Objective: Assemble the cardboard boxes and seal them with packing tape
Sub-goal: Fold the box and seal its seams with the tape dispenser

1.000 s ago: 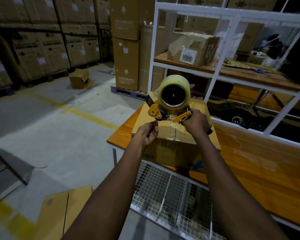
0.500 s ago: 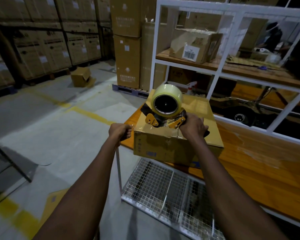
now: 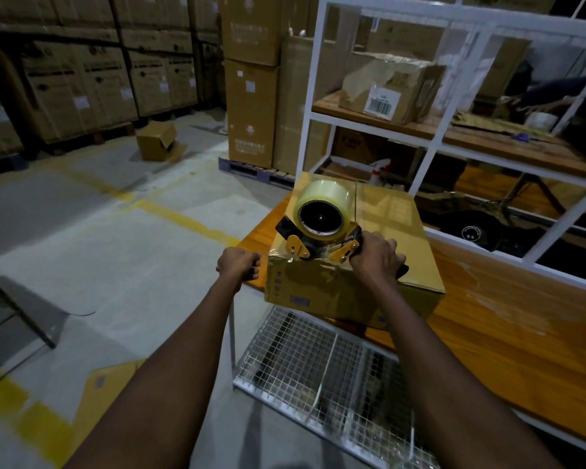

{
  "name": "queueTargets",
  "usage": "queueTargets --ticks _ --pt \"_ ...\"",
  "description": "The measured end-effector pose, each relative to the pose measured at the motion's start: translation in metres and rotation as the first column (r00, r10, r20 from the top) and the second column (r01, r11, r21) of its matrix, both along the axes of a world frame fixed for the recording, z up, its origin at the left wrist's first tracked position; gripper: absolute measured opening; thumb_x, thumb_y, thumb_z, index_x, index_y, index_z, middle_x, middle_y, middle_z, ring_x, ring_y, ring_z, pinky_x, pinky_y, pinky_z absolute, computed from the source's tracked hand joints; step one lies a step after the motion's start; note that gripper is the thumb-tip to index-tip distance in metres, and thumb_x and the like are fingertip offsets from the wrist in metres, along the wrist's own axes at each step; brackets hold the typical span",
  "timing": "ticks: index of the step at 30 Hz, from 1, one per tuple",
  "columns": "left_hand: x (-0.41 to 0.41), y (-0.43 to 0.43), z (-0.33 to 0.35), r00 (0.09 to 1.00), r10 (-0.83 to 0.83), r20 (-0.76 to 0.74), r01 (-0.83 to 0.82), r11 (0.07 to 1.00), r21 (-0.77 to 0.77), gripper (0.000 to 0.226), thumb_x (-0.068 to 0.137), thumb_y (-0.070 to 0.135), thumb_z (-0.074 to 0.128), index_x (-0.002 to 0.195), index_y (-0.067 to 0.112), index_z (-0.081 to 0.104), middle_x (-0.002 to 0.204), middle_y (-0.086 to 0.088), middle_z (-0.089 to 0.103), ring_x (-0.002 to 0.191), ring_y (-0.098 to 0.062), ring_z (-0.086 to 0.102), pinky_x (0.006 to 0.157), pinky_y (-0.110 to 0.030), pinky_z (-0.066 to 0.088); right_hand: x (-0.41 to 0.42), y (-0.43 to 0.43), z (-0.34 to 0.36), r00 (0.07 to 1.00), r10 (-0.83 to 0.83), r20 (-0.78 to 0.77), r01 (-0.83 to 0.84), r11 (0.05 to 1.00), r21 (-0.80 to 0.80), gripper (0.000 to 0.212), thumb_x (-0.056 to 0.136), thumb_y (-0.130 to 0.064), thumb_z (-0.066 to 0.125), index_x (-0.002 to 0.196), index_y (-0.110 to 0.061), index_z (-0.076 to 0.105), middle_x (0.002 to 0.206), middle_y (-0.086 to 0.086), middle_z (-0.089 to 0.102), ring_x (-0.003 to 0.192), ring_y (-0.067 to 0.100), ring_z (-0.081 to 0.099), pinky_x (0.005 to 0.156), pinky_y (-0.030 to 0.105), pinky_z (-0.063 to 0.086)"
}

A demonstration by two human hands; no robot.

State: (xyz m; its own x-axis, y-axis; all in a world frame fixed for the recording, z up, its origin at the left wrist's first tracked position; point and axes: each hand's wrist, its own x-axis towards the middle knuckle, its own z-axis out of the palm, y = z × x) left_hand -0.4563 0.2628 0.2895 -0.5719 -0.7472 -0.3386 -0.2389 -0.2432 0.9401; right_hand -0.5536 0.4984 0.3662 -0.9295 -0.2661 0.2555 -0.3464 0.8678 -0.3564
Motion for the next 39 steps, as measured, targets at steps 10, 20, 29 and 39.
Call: queueTargets --ticks 10,20,29,39 --pt "0.004 0.002 -0.018 0.959 -0.265 0.105 0.278 0.95 -0.144 0.038 0.094 0.039 0.064 0.092 0.002 0.055 0.081 -0.019 0.066 0.057 -0.027 0.061 0.052 -0.034 0.054 0.005 0.004 -0.008 0.999 0.048 -0.019 -0.045 0.984 0.17 0.014 0.092 -0.02 0.058 0.106 -0.019 0.055 0.111 0.008 0.054 0.107 0.034 0.044 0.083 0.044 0.033" --pt "0.015 0.019 -0.029 0.989 -0.145 0.014 0.14 0.914 -0.382 0.048 0.094 0.001 0.05 0.141 0.012 0.054 0.13 -0.006 0.064 0.085 -0.006 0.061 0.081 -0.036 0.053 0.005 0.004 -0.01 0.998 0.053 -0.028 -0.047 0.983 0.177 0.017 0.091 -0.022 0.061 0.106 -0.017 0.056 0.108 0.009 0.055 0.106 0.035 0.046 0.086 0.046 0.036" --pt "0.021 0.022 -0.023 0.886 -0.211 0.414 0.463 0.454 -0.761 0.072 0.081 0.038 0.064 0.148 0.032 0.038 0.159 -0.008 0.03 0.139 -0.039 0.033 0.102 -0.057 0.039 0.004 0.01 -0.007 0.994 0.113 -0.003 -0.111 0.979 0.169 0.015 0.093 -0.024 0.058 0.104 -0.016 0.052 0.108 0.01 0.053 0.108 0.036 0.045 0.087 0.047 0.035" --pt "0.017 0.023 -0.019 0.741 -0.057 0.669 0.652 0.298 -0.697 0.083 0.073 0.076 0.058 0.142 0.054 0.02 0.166 -0.007 -0.002 0.147 -0.049 -0.001 0.102 -0.078 0.016 0.0 0.018 -0.011 0.99 0.142 0.004 -0.141 0.971 0.193 0.024 0.091 -0.022 0.062 0.112 -0.015 0.053 0.113 0.01 0.054 0.109 0.034 0.047 0.087 0.047 0.038"
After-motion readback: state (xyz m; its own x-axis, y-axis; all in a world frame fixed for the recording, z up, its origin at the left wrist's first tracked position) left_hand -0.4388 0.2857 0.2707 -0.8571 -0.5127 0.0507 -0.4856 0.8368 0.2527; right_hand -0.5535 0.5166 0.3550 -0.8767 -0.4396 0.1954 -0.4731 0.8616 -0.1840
